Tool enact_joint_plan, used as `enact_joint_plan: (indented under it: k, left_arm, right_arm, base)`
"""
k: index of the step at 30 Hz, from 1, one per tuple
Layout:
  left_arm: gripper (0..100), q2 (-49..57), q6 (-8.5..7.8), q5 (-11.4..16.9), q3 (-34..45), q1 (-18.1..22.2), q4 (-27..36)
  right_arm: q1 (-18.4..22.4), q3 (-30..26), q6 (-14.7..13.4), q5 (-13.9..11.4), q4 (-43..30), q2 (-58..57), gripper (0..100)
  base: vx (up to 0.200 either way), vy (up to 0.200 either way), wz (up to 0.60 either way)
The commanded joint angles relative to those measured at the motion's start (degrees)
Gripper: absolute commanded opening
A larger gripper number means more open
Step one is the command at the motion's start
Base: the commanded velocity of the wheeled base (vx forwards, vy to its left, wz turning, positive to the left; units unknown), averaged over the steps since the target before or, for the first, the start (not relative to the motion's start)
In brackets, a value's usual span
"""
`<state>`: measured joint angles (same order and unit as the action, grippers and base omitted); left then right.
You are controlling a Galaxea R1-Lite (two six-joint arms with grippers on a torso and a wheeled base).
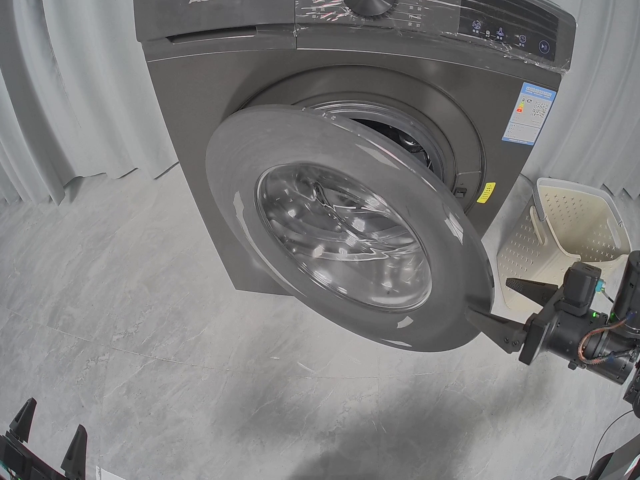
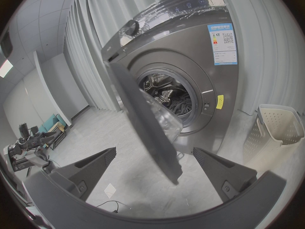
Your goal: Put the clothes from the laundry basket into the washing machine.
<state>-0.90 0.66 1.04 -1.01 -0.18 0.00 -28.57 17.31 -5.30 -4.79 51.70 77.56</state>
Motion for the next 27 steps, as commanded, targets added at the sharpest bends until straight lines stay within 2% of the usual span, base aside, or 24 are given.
enact_joint_plan:
  k: [1,3,8,12,16,20,23,25,27]
  left_arm:
    - [100,0.55,0.04,0.02,1.01,0.09,0.00]
    - [100,0.55,0.04,0.02,1.01,0.09,0.00]
    - [100,0.55,0.04,-0.07,1.01,0.09,0.00]
    - [100,0.55,0.04,0.02,1.01,0.09,0.00]
    - [100,0.55,0.13,-0.16,1.01,0.09,0.00]
    - [100,0.55,0.13,-0.16,1.01,0.09,0.00]
    - [100,0.55,0.22,-0.16,1.01,0.09,0.00]
    - [100,0.55,0.22,-0.07,1.01,0.01,0.00]
    - [100,0.55,0.13,-0.07,1.01,0.09,0.00]
  right_arm:
    - [2.82,1.32,-0.15,0.92,2.70,5.76,100]
    - [4.49,1.41,-0.06,0.92,3.58,5.76,100]
    - [11.61,1.94,0.12,0.31,4.20,5.24,100]
    - [11.70,1.23,0.03,0.75,4.11,4.71,100]
    - [8.80,-2.55,0.21,0.84,3.85,3.21,100]
    - [4.49,-5.71,0.03,0.31,4.02,3.13,100]
    - [1.94,-6.76,-0.06,-0.22,4.02,3.13,100]
    - [-1.75,-6.85,-0.23,-1.36,4.11,3.13,100]
    - [-3.77,-6.50,-0.41,-2.06,4.20,3.13,100]
  base:
    - [0.000,0.000,0.00]
    - [0.000,0.000,0.00]
    - [0.000,0.000,0.00]
    - [0.000,0.000,0.00]
    - [0.000,0.000,0.00]
    - [0.000,-0.200,0.00]
    - [0.000,-0.200,0.00]
    - [0.000,-0.200,0.00]
    - [0.000,0.000,0.00]
